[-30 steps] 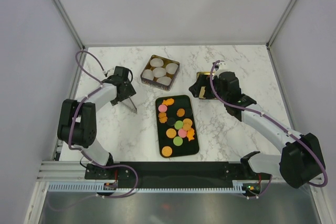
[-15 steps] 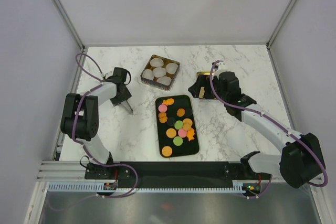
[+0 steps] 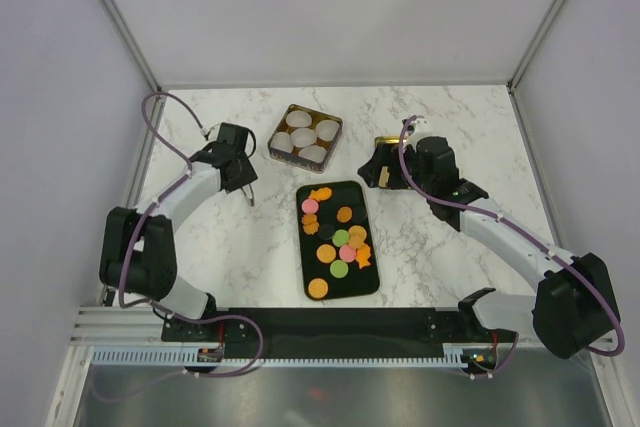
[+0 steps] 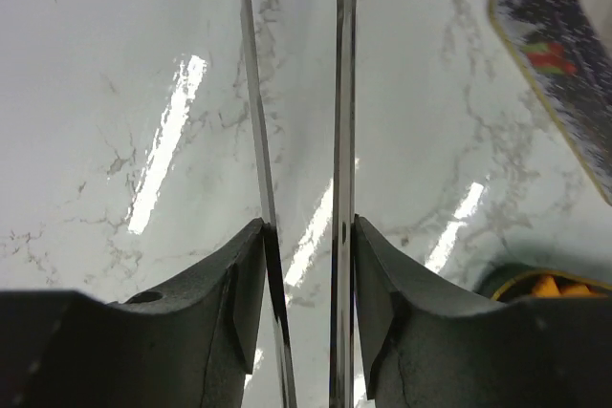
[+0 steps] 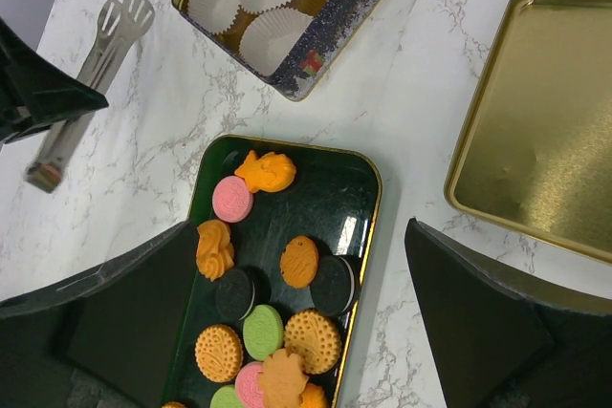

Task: Pack the cookies

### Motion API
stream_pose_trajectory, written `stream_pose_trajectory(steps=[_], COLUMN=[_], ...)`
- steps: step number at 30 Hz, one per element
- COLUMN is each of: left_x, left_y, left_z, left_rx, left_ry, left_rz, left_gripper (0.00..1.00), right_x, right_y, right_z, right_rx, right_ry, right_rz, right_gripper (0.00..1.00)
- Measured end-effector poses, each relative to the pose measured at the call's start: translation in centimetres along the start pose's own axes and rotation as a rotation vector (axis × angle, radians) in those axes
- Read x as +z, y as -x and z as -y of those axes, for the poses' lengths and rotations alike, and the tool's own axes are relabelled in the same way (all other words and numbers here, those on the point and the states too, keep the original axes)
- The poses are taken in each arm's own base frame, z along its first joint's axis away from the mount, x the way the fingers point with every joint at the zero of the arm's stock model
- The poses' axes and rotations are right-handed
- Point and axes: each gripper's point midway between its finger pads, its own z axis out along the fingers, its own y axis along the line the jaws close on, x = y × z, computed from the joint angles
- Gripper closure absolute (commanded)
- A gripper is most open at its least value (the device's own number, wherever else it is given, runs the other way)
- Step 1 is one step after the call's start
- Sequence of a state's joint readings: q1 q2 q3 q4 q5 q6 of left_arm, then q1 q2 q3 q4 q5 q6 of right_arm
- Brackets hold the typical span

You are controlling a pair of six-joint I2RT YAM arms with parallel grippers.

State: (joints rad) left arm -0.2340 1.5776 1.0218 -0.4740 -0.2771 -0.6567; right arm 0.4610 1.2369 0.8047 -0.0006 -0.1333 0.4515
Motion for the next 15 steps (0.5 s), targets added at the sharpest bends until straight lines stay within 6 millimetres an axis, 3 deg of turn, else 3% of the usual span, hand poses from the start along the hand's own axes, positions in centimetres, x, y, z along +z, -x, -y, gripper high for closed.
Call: stream_pose_trajectory(steps=[7, 15], left_x=[-6.4, -11.5], left_y=[0.9, -0.6], left_z=[2.4, 3.3], left_rx=[0.087, 0.228], left_ry=[-0.134, -0.232], left_rz=[0.079, 0.054], left_gripper=[0.54, 0.55], right_x=[0.0, 0.1], right_y=[0.0, 0.2], right_z=[0.0, 0.4], right_rx=[-0.007, -0.019], right_ry=[-0.001, -0.022], right_rz=[0.0, 0.006], right_gripper=[0.02, 0.02])
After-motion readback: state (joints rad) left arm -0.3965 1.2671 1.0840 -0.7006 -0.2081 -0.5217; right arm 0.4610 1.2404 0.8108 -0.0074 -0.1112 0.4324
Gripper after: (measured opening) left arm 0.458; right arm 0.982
